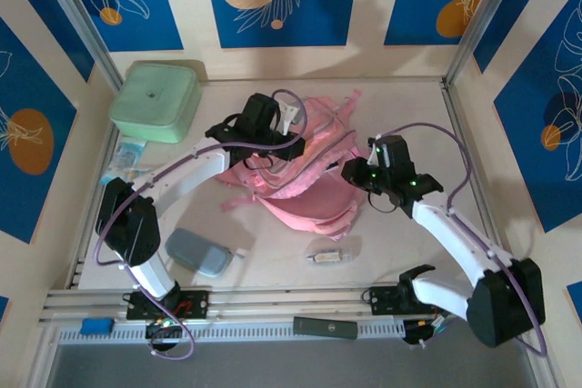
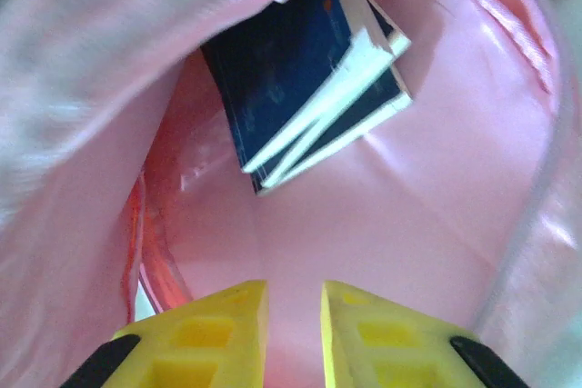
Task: Pack the student bag
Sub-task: Close the student bag at the center of the table, then rotate the student bag at the center of the table.
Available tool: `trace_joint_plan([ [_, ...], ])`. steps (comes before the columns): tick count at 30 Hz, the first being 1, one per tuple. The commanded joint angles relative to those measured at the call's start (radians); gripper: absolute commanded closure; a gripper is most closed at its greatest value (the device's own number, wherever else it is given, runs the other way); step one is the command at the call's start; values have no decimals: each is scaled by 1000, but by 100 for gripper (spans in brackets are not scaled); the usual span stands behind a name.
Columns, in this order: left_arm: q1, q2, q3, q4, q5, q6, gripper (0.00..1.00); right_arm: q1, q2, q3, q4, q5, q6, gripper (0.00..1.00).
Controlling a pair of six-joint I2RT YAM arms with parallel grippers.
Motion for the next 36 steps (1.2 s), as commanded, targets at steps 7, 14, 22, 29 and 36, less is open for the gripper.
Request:
trace_joint_plan([
  [7, 35, -170, -228, 197, 177, -179, 40, 63, -151, 51, -230, -46, -14, 70],
  [14, 155, -338, -461, 197, 41, -331, 32, 195, -7, 100, -247, -77, -4, 63],
  [22, 257, -437, -695, 262, -142, -584, 21, 369, 196, 118, -161, -72, 101, 62],
  [29, 278, -321, -710, 334, -125, -674, 21, 419, 262, 85, -85, -53, 170, 62],
  [36, 278, -159, -692, 435, -103, -724, 35, 430, 266, 50, -94, -15, 188, 62],
])
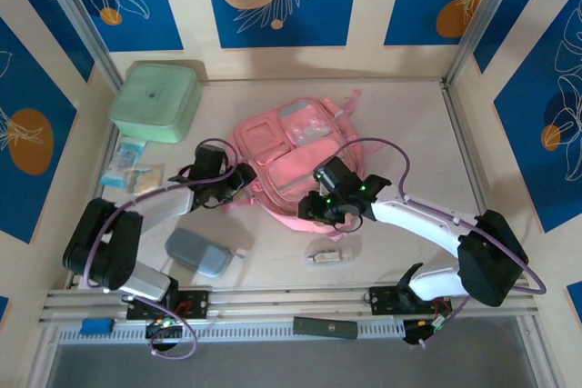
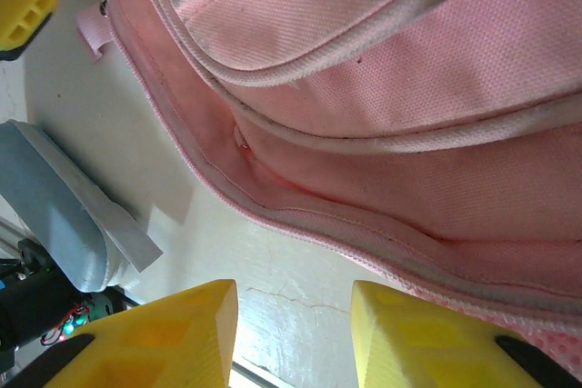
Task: Pack the student bag
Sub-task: Rotate the student bag at the center of the table.
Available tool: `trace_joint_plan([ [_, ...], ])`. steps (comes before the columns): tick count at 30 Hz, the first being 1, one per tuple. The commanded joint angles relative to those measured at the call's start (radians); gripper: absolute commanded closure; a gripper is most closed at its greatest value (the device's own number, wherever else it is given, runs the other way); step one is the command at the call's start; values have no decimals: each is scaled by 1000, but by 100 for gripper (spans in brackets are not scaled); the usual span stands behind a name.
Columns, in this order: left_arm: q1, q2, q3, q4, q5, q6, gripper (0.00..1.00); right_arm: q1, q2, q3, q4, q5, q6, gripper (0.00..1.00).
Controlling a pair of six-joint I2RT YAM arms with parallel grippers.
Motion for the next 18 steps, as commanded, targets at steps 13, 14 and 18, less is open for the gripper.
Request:
trace_joint_plan([
  [13, -38, 159, 2, 190, -18, -168, 71, -2, 18, -62, 13, 58, 51, 62],
  [14, -41, 158, 5, 190, -25, -168, 76, -8, 22, -61, 2, 69, 47, 62],
  [18, -55, 148, 11, 187, -33, -171, 97, -100, 45, -73, 14, 49, -5, 59],
])
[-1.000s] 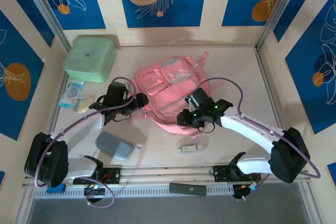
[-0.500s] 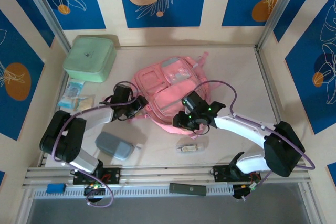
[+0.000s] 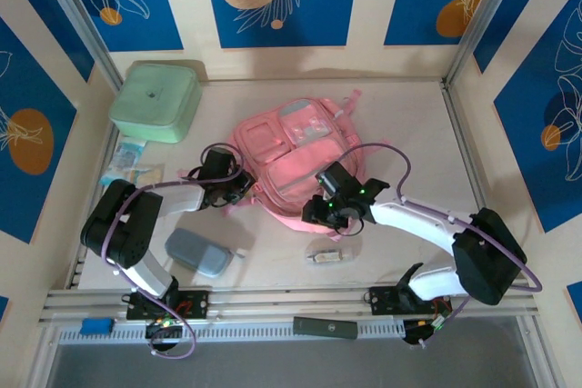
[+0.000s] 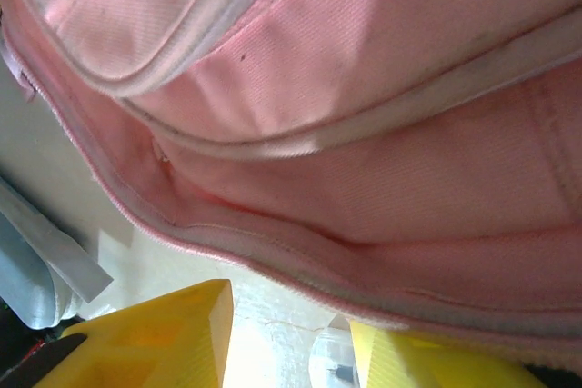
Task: Pack the student bag
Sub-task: Rotate the student bag at the center of the table.
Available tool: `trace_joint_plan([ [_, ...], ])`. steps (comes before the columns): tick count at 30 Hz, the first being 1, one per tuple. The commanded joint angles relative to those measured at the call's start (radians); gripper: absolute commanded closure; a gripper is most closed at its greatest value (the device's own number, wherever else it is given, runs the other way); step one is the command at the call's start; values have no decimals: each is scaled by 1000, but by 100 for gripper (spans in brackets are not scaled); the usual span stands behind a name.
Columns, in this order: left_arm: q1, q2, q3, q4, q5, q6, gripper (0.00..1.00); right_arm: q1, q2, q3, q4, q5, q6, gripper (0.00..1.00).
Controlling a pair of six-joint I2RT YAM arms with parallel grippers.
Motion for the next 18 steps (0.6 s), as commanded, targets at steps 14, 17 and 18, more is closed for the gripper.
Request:
trace_joint_plan([
  [14, -218, -84, 10, 31, -177, -192, 100, -426, 365, 299, 61, -104, -348, 56],
  [17, -243, -58, 24, 70, -190, -221, 100, -409, 317, 358, 3, -86, -364, 49],
  [18, -247, -50, 27, 84, -190, -227, 100, -399, 285, 358, -14, -79, -367, 47],
])
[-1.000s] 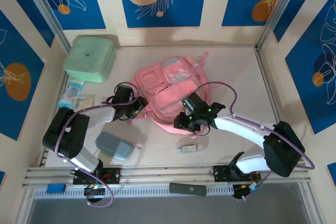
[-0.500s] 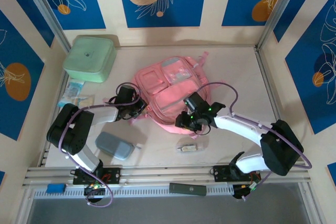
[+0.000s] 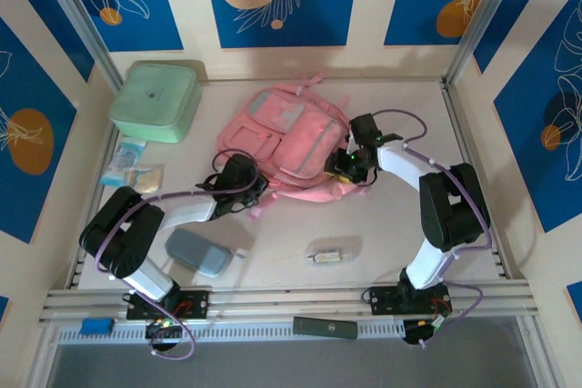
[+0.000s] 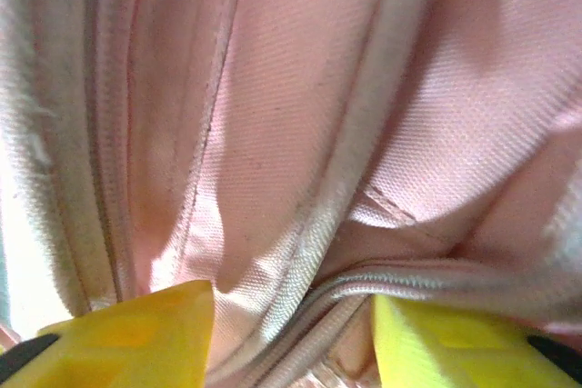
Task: Pack the student bag
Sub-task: Rotate the student bag at the center of the table.
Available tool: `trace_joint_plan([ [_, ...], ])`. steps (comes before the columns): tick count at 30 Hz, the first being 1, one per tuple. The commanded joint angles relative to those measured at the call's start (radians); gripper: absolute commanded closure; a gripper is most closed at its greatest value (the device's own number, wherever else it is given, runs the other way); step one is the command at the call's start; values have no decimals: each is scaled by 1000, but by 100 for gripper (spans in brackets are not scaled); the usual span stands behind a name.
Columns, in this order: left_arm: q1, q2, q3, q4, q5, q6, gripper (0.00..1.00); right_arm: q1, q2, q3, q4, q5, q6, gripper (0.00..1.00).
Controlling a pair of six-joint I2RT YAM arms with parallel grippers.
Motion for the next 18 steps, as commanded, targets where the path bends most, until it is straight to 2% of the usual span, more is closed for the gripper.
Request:
trace_joint_plan([
  [1, -41, 6, 30, 50, 40, -40, 100, 34, -86, 38, -25, 26, -47, 45],
  [5, -53, 15, 20, 105, 34, -74, 100, 115, -222, -8, -138, 96, -17, 41],
  [10, -63, 17, 32, 97, 38, -82, 100, 296, -335, -92, -168, 123, 6, 40],
  [13, -72, 9, 23, 127, 31, -108, 100, 405, -340, -142, -74, 99, 73, 42],
  [16, -84, 1, 39, 116, 28, -114, 100, 470, -327, -213, 108, 63, 162, 48],
  [18, -92, -6, 42, 118, 29, -128, 100, 521, -301, -245, 227, 130, 192, 54],
])
